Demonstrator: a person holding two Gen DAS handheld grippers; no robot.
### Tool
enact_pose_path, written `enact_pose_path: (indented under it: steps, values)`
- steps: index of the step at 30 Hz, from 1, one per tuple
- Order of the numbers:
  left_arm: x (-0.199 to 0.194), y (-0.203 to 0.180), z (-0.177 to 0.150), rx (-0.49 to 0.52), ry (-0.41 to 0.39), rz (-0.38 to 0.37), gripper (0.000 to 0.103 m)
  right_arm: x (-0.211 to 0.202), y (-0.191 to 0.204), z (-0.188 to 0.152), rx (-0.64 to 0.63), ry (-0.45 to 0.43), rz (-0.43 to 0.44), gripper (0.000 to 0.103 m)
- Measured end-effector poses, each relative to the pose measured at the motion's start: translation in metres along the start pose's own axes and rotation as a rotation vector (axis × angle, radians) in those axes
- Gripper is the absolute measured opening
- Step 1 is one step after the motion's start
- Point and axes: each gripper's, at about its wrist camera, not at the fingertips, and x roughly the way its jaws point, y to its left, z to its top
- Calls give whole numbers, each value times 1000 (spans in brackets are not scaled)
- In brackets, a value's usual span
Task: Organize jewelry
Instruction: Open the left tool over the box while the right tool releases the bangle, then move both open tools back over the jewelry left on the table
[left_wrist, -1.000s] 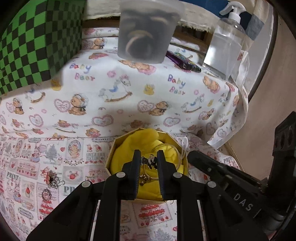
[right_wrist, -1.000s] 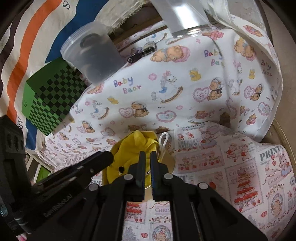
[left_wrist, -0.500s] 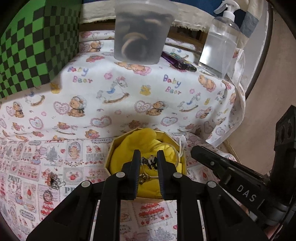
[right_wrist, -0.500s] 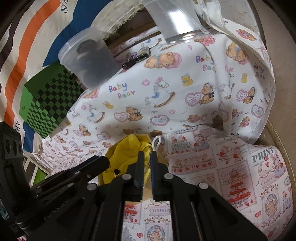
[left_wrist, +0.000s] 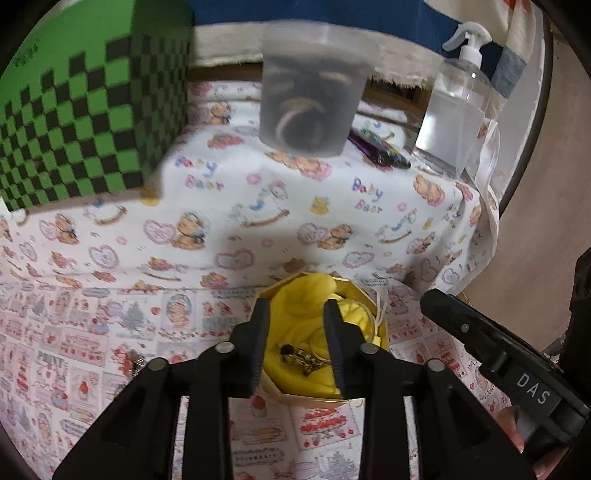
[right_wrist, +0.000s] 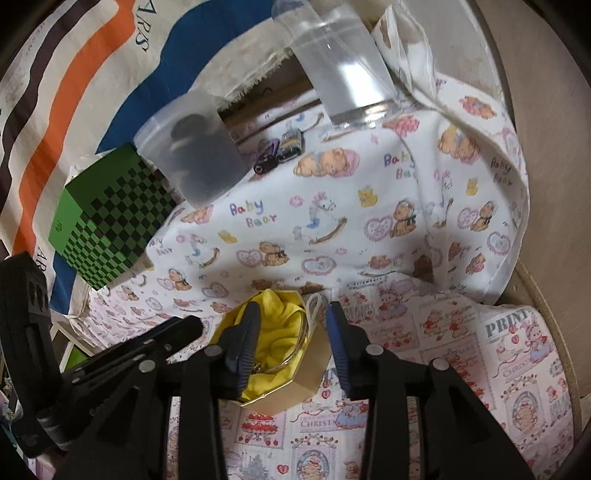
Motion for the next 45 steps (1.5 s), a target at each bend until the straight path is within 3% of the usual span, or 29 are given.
enact_pose_path:
  steps: [4, 8, 10, 16, 27, 38, 45]
  values:
    - [-19, 4, 2, 17, -68, 52, 58, -6, 3, 0, -12, -22, -9, 44]
    - [-46, 10, -1, 54, -163, 133, 69, -12, 9, -1, -32, -56, -37, 56]
    - [-62, 15, -2, 73, -216, 157, 80, -14, 13, -2, -55, -73, -52, 59]
    - [-112, 32, -8, 37, -369, 182, 96, -23, 23, -3, -76, -102, -31, 70]
    - [-149, 47, -21, 69, -429, 191, 99, -37, 36, -7, -100, -147, 23, 88]
    - [-149, 70, -36, 40, -477, 215, 102, -37, 48, -12, -135, -164, 37, 98]
    - [-133, 90, -42, -7, -448, 210, 102, -33, 50, -14, -139, -159, 29, 102]
